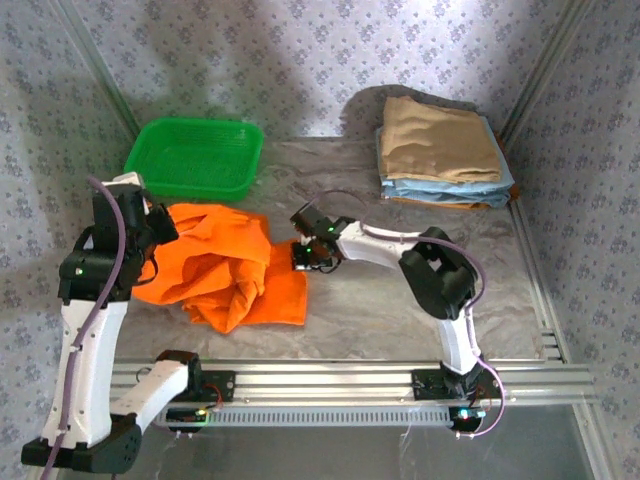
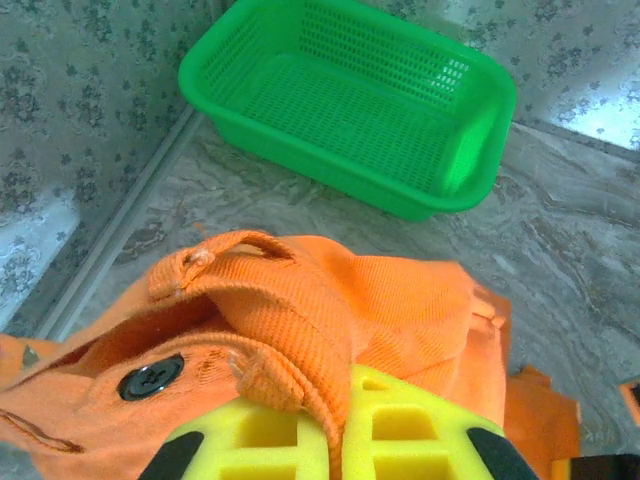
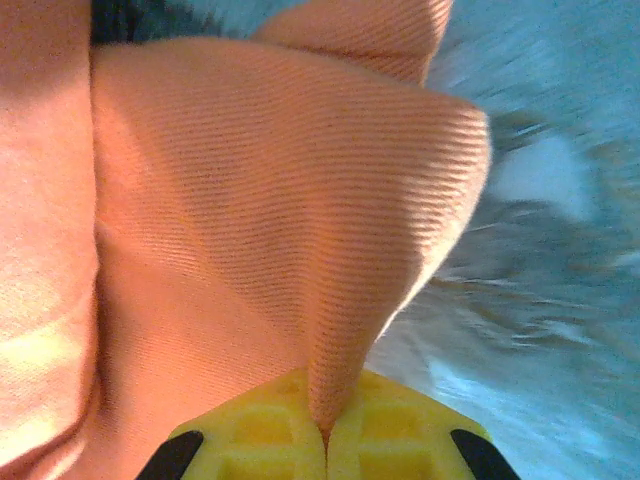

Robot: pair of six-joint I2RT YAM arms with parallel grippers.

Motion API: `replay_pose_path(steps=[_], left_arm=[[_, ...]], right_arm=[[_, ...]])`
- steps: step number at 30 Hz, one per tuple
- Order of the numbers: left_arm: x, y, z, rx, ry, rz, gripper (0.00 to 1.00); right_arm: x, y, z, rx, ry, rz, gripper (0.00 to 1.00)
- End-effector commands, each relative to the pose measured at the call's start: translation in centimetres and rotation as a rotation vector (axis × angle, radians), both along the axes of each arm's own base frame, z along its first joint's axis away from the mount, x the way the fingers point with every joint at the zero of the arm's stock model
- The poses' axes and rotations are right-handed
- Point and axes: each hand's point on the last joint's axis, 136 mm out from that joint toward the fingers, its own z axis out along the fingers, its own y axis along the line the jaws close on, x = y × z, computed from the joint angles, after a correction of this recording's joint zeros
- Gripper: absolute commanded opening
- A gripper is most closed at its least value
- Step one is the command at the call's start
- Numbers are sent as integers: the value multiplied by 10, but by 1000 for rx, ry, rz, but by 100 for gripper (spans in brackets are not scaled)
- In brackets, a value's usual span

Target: Fold and stack the trousers

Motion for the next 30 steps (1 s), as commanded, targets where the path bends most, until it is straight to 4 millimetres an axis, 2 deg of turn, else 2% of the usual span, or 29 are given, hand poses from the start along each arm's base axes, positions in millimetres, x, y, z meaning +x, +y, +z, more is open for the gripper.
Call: replay_pose_path(steps=[1, 6, 9, 12, 14, 17, 18, 20, 26, 28, 30], left_arm=[[10, -3, 25, -3, -87, -25, 0], [26, -11, 21, -37, -91, -47, 0], [36, -16, 17, -56, -92, -59, 0], [47, -19, 11, -69, -96, -63, 0], [55, -20, 7, -71, -99, -61, 0], [71, -21, 3, -72, -97, -61, 0], [77, -22, 3, -72, -99, -63, 0], [86, -20, 5, -75, -98, -61, 0], [114, -3, 43, -118, -178, -39, 0], [117, 1, 51, -130, -195, -37, 0], [108, 6, 55, -122, -222, -27, 0]], right_arm=[[33, -66, 43, -48, -106, -143, 0], [59, -173, 92, -59, -202, -341, 0], [62, -224, 115, -75, -242, -428, 0], [64, -264, 133, -90, -278, -514, 0], [59, -283, 128, -97, -261, -552, 0], [67, -299, 134, -90, -274, -593, 0], [77, -302, 150, -73, -304, -604, 0], [85, -311, 166, -76, -320, -628, 0], [113, -355, 232, -2, -416, -753, 0], [110, -365, 248, 4, -440, -776, 0], [92, -372, 251, 0, -466, -796, 0]])
